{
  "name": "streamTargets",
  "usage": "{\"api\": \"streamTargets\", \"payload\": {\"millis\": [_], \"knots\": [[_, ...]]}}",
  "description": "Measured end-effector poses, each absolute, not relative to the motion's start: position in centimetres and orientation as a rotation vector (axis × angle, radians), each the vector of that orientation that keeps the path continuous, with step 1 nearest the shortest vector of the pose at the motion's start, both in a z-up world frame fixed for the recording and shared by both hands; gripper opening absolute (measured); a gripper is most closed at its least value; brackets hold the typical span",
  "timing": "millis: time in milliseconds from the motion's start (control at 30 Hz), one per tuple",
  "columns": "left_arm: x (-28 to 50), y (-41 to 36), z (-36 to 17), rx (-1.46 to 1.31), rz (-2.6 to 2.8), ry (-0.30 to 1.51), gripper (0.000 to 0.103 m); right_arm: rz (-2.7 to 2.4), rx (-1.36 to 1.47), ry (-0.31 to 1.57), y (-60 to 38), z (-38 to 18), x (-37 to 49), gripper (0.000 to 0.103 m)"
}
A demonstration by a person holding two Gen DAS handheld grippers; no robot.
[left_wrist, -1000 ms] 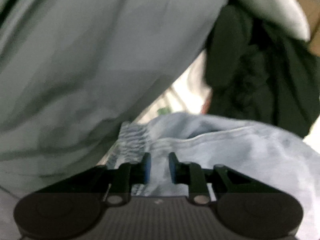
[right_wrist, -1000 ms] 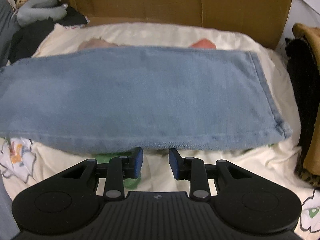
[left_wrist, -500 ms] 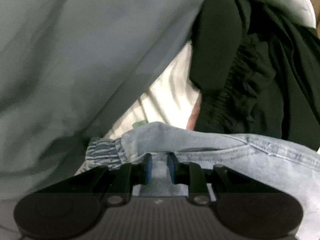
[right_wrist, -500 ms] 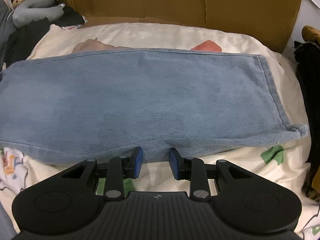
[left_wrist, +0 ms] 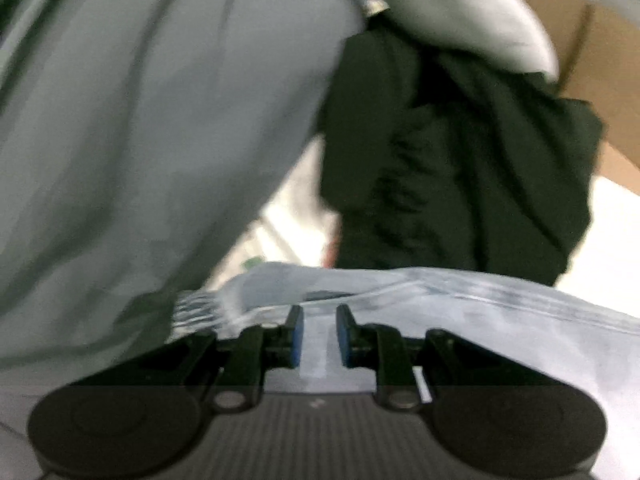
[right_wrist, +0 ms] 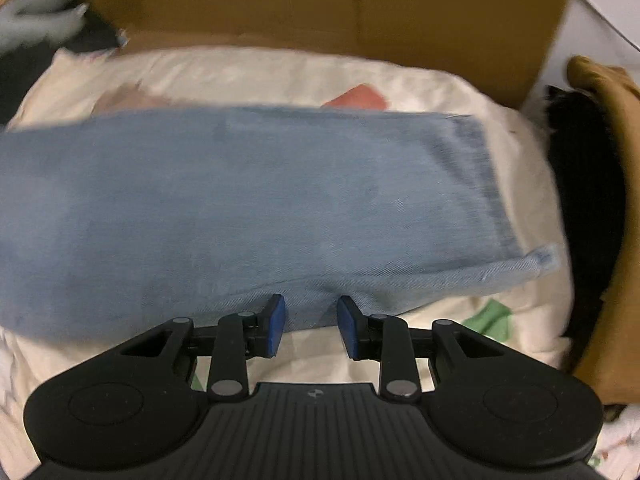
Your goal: Fold clothes
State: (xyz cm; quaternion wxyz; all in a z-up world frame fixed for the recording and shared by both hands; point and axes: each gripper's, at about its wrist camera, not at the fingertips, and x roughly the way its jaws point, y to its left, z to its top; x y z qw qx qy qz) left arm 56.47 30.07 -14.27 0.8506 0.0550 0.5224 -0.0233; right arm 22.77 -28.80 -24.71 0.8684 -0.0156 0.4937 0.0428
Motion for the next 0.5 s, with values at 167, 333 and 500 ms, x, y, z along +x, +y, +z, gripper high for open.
{"api": "streamTargets", "payload": {"millis": [167,333,500], "knots": [[56.1,26.4,-15.3,0.11,-0.161,1.109,0.021,0.143,-0.018,0.944,-27.1,-22.7,24.1,0.036],[56.6,23.3,-17.5,0.189,-0.18,1.129,0.019,0.137,-0.058,0.941,-27.3,-22.7,24.7,0.039],[58.0,23.5,-18.7,0.158,-0.156,1.114,0.02,0.111,-0.064,1.037,-29.6,-26.4,23.9,0.039]]}}
